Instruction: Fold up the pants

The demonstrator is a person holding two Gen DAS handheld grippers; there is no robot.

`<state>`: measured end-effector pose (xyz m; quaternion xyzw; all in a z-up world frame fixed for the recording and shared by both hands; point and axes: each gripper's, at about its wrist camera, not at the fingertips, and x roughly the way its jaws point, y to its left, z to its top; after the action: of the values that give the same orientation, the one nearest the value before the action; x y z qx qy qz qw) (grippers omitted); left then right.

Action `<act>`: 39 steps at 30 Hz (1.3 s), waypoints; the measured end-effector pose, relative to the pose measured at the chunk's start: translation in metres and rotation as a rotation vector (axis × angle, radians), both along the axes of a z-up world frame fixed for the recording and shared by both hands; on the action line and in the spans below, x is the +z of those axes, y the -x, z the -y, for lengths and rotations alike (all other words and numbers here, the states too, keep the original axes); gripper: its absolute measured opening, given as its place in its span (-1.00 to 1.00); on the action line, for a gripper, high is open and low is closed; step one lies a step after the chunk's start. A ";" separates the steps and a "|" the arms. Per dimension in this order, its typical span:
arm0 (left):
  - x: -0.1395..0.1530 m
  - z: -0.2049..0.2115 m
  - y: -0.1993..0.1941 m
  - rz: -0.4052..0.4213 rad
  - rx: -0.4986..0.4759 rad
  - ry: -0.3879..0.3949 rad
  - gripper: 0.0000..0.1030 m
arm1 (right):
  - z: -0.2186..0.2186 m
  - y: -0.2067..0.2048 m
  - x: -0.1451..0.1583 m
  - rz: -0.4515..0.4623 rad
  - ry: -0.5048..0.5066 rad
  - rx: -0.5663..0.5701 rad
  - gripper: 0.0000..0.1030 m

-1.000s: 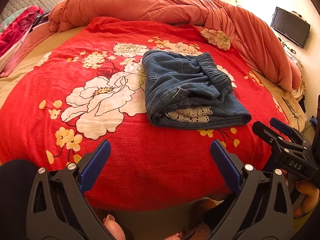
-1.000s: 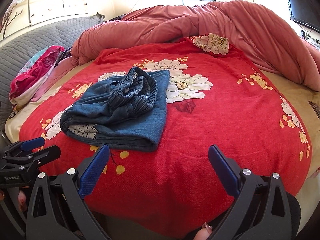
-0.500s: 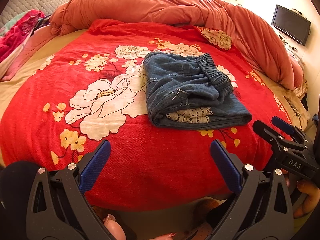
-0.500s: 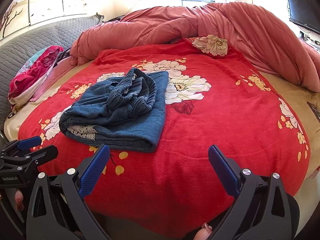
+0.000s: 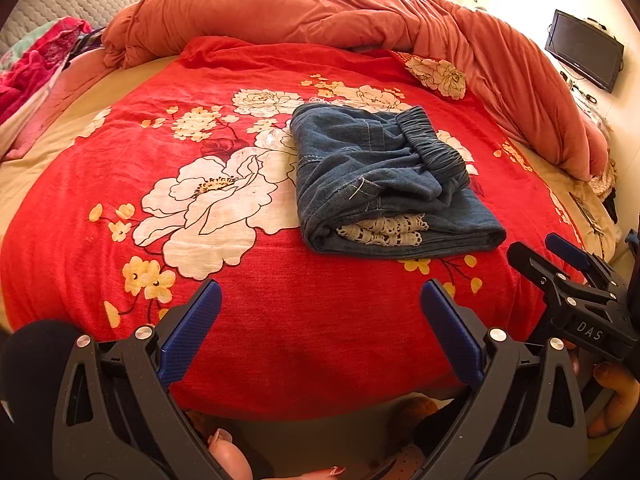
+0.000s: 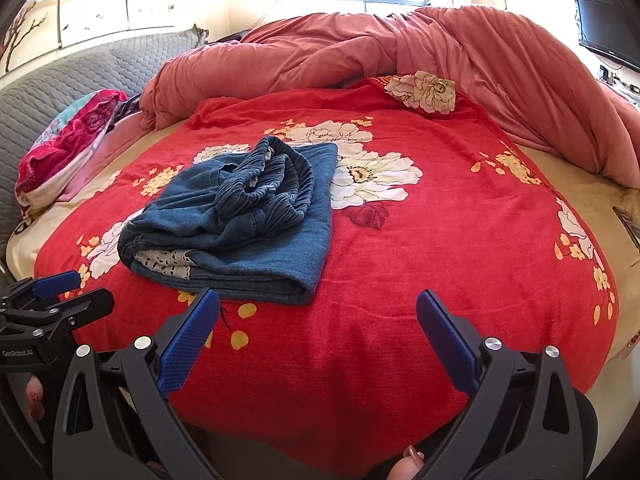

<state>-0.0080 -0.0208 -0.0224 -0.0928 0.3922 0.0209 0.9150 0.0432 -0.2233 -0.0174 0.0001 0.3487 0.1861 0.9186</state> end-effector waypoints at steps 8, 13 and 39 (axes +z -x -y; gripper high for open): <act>0.000 -0.001 0.000 -0.007 0.002 0.011 0.81 | 0.000 -0.001 0.000 0.001 0.002 -0.002 0.91; 0.000 0.000 0.001 -0.010 0.004 0.004 0.81 | 0.000 -0.001 0.000 -0.001 0.002 -0.002 0.91; -0.005 0.001 -0.002 -0.035 -0.012 0.019 0.81 | 0.002 -0.001 0.000 0.001 0.005 -0.005 0.91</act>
<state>-0.0058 -0.0220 -0.0270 -0.0989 0.4088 0.0135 0.9071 0.0446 -0.2252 -0.0171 -0.0012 0.3488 0.1828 0.9192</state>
